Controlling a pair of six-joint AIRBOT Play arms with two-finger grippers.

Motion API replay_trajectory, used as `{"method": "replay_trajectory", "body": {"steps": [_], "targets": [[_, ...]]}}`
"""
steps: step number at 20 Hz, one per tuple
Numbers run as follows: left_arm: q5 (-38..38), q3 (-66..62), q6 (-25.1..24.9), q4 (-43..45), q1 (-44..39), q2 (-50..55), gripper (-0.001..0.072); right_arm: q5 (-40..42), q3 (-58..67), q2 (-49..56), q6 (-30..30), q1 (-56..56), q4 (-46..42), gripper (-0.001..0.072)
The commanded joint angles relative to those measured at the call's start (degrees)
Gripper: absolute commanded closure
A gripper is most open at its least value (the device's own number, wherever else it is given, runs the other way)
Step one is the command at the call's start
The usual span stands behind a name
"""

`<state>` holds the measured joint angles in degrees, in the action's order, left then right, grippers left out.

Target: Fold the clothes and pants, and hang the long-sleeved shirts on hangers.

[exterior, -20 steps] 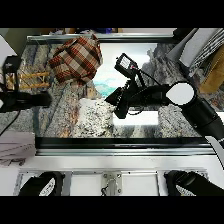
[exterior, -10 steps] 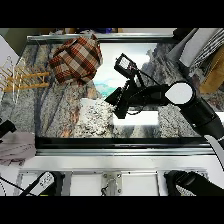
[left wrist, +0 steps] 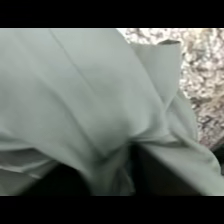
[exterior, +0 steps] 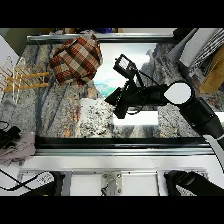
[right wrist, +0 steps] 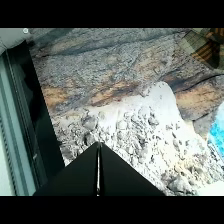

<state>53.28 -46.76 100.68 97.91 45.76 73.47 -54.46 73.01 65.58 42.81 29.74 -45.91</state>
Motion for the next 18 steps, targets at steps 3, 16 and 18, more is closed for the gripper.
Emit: {"method": "replay_trajectory", "body": {"steps": [3,16,18], "targets": [[-1.2,0.1,0.1,-0.6,-2.7,-6.6,0.0693,0.0,0.0,0.2,0.0,0.0,0.0,0.0695],[6.5,-13.2,9.1,-9.4,-59.8,-35.2,0.0693,-1.3,0.0,0.0,1.5,0.0,9.6,0.0695],[6.4,-15.1,11.0,-9.1,-66.7,-32.0,0.0693,-1.4,0.0,-0.3,2.4,-1.8,8.9,0.0696]]}}
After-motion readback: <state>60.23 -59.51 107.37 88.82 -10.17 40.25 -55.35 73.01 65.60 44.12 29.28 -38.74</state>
